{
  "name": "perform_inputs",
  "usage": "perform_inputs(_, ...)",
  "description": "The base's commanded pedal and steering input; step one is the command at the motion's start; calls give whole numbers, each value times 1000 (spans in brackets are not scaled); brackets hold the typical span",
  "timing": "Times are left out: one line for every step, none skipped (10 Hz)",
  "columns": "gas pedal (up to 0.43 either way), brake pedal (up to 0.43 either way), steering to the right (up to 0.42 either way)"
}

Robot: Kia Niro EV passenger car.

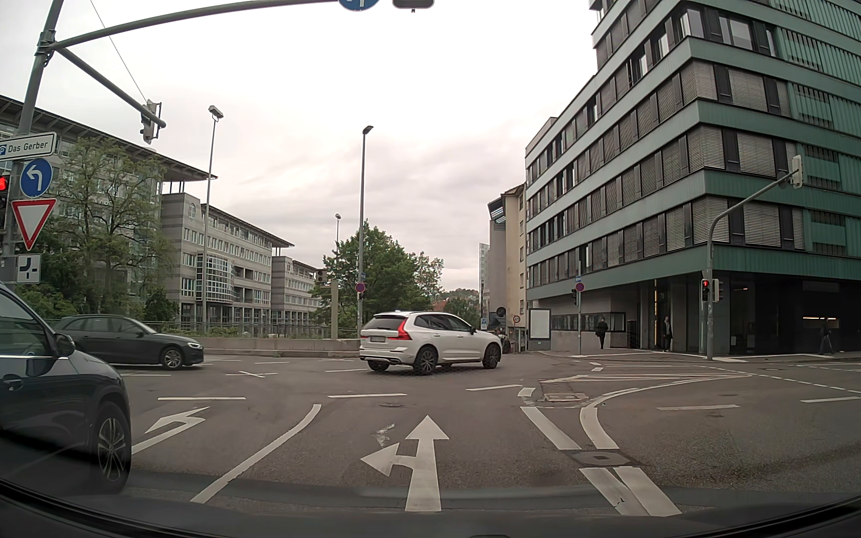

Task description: Follow the waypoints while adhering to traffic rules and regulations

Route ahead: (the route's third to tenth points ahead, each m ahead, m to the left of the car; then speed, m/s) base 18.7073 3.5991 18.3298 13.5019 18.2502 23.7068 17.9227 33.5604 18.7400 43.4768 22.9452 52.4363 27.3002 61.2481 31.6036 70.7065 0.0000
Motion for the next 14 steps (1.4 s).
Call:
perform_inputs(0, 244, -48)
perform_inputs(0, 238, -48)
perform_inputs(0, 238, -48)
perform_inputs(0, 238, -48)
perform_inputs(0, 238, -48)
perform_inputs(0, 238, -48)
perform_inputs(0, 238, -48)
perform_inputs(0, 244, -48)
perform_inputs(0, 238, -48)
perform_inputs(0, 238, -48)
perform_inputs(0, 244, -48)
perform_inputs(0, 238, -48)
perform_inputs(0, 238, -48)
perform_inputs(0, 238, -48)
